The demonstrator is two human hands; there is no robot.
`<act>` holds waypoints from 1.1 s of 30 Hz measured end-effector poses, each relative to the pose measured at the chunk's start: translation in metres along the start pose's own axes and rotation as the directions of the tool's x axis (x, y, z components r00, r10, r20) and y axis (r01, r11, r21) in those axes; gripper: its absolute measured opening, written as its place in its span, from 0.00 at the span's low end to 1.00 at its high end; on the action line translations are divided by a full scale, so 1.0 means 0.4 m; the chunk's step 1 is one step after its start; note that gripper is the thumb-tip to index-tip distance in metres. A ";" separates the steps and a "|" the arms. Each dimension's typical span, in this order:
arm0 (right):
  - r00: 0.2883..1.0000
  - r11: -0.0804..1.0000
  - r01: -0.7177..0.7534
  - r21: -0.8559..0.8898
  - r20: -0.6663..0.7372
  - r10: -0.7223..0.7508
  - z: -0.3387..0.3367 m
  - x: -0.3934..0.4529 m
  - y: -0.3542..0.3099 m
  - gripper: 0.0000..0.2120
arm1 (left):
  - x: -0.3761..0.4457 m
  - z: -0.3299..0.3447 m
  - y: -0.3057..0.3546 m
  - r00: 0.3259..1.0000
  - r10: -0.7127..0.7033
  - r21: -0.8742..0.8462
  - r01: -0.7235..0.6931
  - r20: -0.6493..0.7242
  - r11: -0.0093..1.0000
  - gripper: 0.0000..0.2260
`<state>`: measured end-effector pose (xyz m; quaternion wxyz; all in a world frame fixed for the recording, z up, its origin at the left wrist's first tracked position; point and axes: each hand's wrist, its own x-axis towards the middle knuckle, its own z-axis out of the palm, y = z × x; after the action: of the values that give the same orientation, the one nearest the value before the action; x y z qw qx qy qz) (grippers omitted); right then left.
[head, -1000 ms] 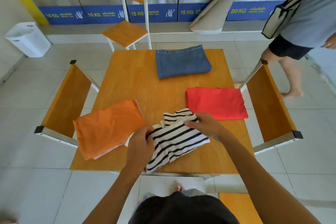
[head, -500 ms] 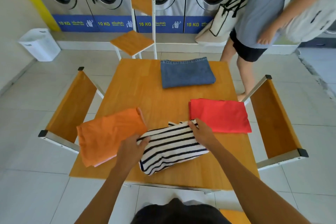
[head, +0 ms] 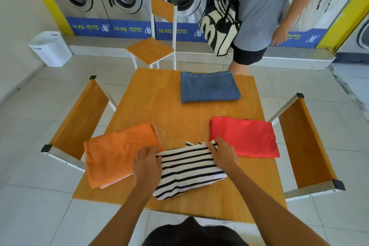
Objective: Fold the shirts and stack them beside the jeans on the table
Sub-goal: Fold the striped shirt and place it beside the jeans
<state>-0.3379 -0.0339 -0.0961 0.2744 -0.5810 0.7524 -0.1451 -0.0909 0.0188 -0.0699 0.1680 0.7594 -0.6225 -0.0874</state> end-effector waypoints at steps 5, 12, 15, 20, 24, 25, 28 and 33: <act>1.000 0.999 -0.004 -0.049 0.011 0.004 -0.002 0.000 -0.015 0.17 | -0.055 0.059 0.052 0.956 0.286 0.001 -0.286 0.066 0.958 0.15; 0.965 0.969 0.150 -0.195 -0.185 -0.187 0.007 -0.046 -0.059 0.23 | -0.082 0.107 0.007 0.921 0.276 0.179 -0.332 0.275 0.926 0.25; 0.979 0.971 0.105 -0.217 -0.150 -0.140 0.030 -0.066 -0.036 0.28 | -0.081 0.104 0.006 0.919 0.268 0.170 -0.325 0.289 0.930 0.28; 0.989 0.981 0.007 -0.196 -0.144 -0.036 0.045 -0.071 0.003 0.27 | -0.095 0.092 0.008 0.937 0.224 0.082 -0.253 0.267 0.964 0.26; 0.990 0.984 -0.061 -0.168 -0.132 0.039 0.046 -0.064 -0.008 0.27 | -0.099 0.097 0.003 0.949 0.197 0.011 -0.206 0.245 0.979 0.25; 0.989 0.984 -0.079 -0.160 -0.136 0.057 0.045 -0.063 -0.011 0.28 | -0.101 0.097 -0.001 0.957 0.180 -0.015 -0.181 0.229 0.983 0.26; 0.986 0.982 -0.119 -0.148 -0.135 0.099 0.047 -0.062 -0.014 0.28 | -0.113 0.092 -0.015 0.981 0.124 -0.097 -0.110 0.151 0.989 0.28; 0.974 0.978 -0.185 -0.096 -0.150 0.169 0.053 -0.069 -0.010 0.26 | -0.125 0.098 -0.026 0.990 0.097 -0.137 -0.082 0.104 0.987 0.26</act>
<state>-0.3176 -0.0066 -0.1042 0.2001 -0.5139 0.8256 -0.1196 -0.1053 0.0634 -0.1138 0.1870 0.7118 -0.6572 -0.1625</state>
